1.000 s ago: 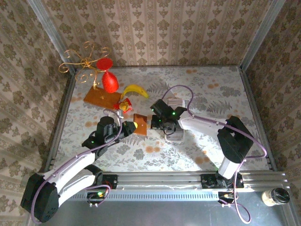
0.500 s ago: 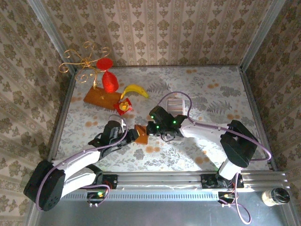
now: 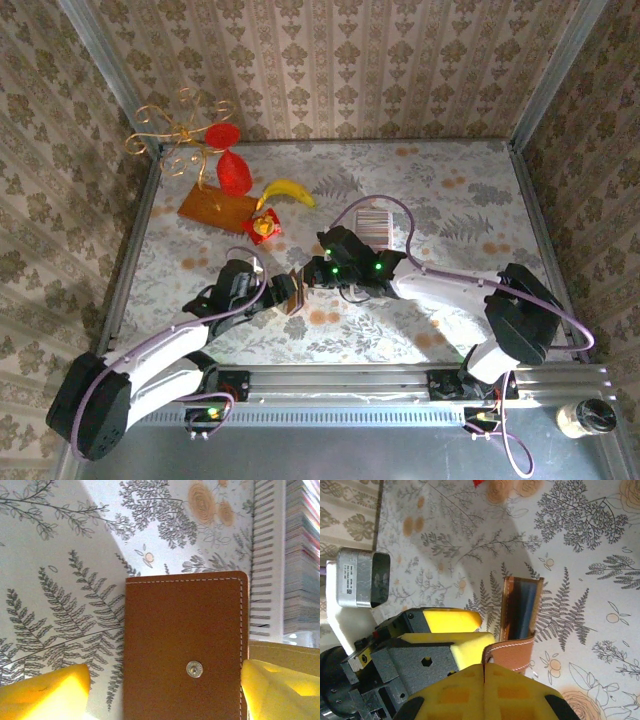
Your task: Put the credit cards into the card holder
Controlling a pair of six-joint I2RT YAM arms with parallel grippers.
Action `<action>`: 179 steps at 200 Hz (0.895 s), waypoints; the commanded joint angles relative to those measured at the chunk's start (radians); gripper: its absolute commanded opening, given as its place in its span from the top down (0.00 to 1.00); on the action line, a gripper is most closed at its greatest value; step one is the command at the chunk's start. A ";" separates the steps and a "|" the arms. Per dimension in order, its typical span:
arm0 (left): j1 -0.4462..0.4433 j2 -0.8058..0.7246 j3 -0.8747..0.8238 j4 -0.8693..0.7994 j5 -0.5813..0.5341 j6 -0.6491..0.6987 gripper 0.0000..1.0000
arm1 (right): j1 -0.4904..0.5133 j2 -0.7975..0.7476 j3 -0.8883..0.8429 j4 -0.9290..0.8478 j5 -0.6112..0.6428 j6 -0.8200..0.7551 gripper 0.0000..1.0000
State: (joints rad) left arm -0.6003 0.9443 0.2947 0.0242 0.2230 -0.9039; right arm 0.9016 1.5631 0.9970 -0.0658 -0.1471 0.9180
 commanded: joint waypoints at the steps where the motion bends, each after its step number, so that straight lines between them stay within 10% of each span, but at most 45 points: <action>1: 0.008 -0.034 0.027 -0.040 -0.012 0.013 0.20 | 0.005 -0.016 -0.018 0.010 -0.001 0.012 1.00; 45: 0.013 -0.033 0.024 -0.056 -0.020 0.028 0.28 | 0.005 -0.023 -0.016 -0.004 0.005 0.008 1.00; 123: 0.053 -0.031 0.001 -0.131 -0.049 0.041 0.77 | -0.018 -0.011 0.008 -0.239 0.169 -0.005 1.00; 179: 0.088 -0.044 -0.055 -0.119 -0.015 0.045 0.78 | -0.072 0.035 -0.005 -0.292 0.208 -0.018 1.00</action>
State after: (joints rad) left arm -0.5282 0.9222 0.2691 -0.0799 0.1917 -0.8688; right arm 0.8486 1.5719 0.9863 -0.2844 -0.0025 0.9169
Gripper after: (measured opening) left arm 0.178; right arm 0.046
